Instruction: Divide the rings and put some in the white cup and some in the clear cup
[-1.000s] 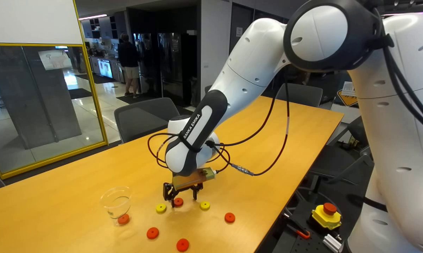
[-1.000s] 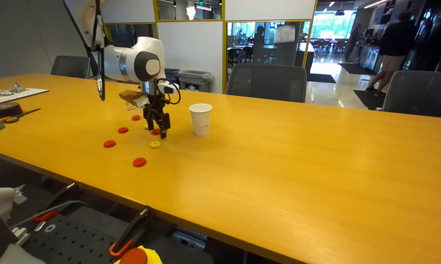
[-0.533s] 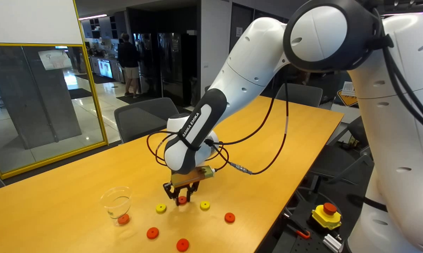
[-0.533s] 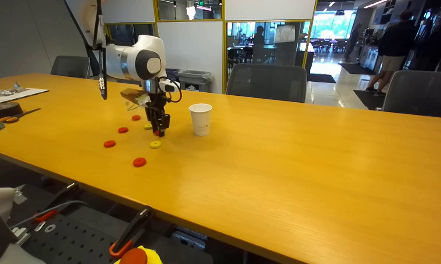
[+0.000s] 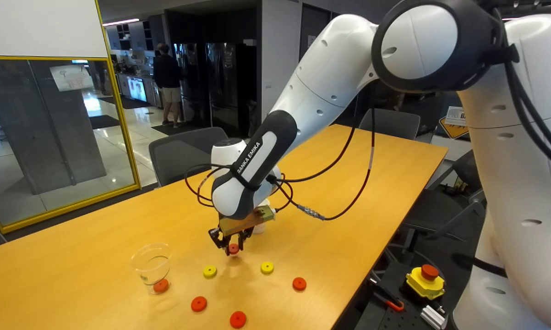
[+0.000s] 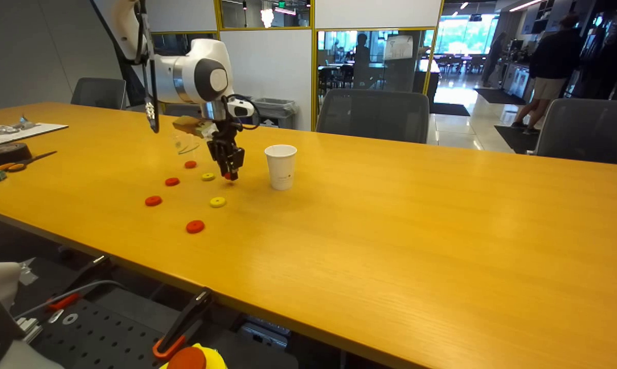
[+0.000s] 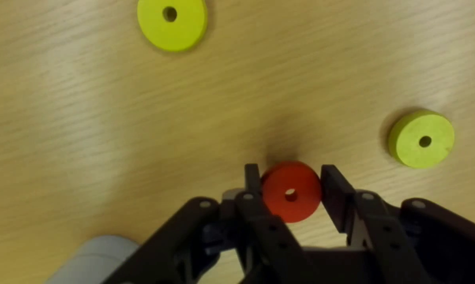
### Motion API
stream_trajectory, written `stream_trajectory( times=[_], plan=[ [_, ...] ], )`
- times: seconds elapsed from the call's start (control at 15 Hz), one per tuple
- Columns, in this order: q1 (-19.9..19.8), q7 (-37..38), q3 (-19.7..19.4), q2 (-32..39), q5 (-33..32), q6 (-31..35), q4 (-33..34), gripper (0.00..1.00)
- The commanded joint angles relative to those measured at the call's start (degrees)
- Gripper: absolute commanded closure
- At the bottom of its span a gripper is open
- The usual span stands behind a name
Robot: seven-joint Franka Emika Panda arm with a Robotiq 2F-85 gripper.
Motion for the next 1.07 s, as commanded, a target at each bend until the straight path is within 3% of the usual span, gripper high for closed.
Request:
stream_trajectory(
  times=[0.0, 0.47, 0.73, 1.0],
  plan=[
    [2.5, 1.8, -1.2, -7.9, -3.5, -4.4, -0.7, 0.8],
    [4.3, 1.4, 6.3, -14.3, -4.0, -6.9, 2.2, 0.8],
    [5.7, 0.7, 10.3, -11.8, -3.8, -8.3, 6.3, 0.8],
    [6.5, -0.6, 11.9, -8.0, -3.7, -10.0, 10.9, 0.81]
  ],
)
